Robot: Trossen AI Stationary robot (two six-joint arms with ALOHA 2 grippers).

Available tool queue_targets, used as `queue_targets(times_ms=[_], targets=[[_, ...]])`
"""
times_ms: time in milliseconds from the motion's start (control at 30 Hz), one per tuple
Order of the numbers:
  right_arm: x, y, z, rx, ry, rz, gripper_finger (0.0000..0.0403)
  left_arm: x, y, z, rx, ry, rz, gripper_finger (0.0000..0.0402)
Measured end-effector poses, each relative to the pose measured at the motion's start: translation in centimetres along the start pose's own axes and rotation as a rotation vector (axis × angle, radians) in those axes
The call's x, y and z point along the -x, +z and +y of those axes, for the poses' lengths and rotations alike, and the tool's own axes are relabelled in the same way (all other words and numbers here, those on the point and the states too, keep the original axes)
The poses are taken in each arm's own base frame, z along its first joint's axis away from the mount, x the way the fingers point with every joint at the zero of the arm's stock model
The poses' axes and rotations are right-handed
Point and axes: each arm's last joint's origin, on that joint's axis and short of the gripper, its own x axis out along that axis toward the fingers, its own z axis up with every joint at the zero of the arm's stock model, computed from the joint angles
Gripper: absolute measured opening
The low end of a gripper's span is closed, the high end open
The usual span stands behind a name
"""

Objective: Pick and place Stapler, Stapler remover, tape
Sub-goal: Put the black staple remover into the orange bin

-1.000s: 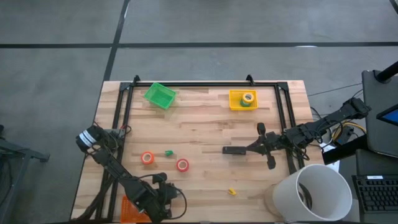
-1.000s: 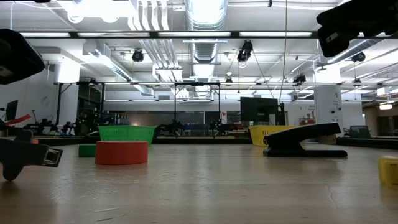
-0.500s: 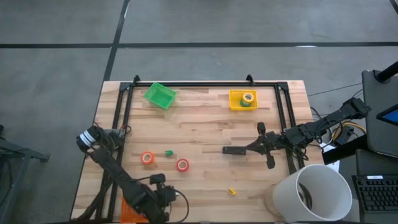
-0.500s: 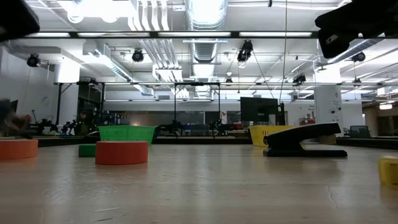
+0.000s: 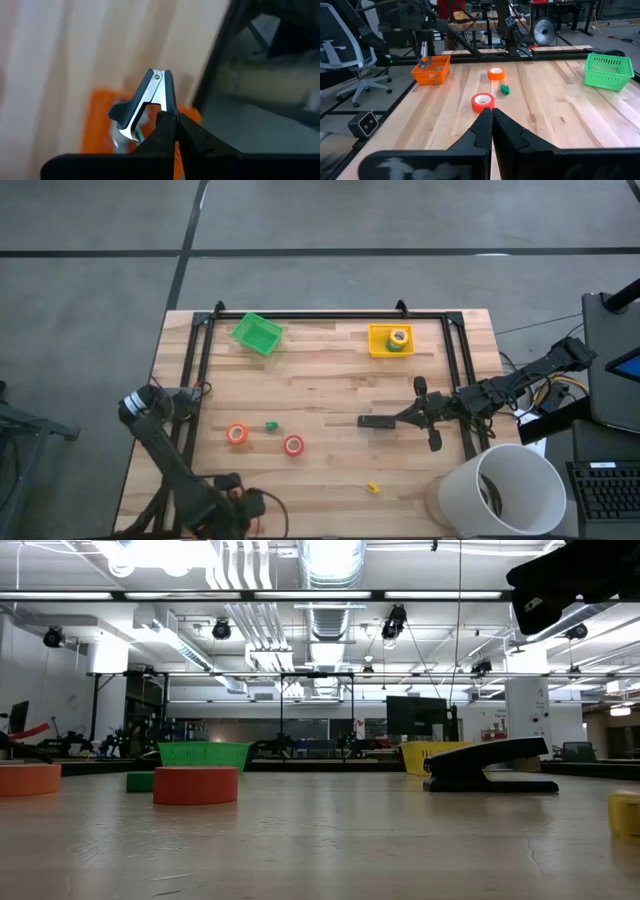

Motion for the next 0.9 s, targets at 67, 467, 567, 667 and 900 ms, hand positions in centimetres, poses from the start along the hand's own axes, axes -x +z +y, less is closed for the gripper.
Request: queue_targets(times_ms=[67, 467, 567, 667, 900], targets=[[0.0, 0.0, 0.0, 0.000, -0.001, 0.000, 0.0008, 0.2, -0.9, -0.3, 0.055, -0.010, 0.024, 0.0013], [0.0, 0.0, 0.0, -0.001, -0.002, 0.000, 0.0008, -1.9, -5.4, 0.5, 0.255, 0.100, 0.070, 0.0014], [0.0, 0.0, 0.0, -0.003, -0.002, 0.000, 0.0008, -2.6, -5.6, 0.8, 0.296, 0.114, 0.077, 0.0014], [0.0, 0.0, 0.0, -0.003, -0.002, 0.000, 0.0008, -3.3, -5.7, 0.9, 0.301, 0.094, 0.100, 0.0014], [0.0, 0.0, 0.0, 0.000, -0.002, 0.000, 0.0008, -3.8, -5.9, 1.2, 0.319, 0.111, 0.120, 0.0014]])
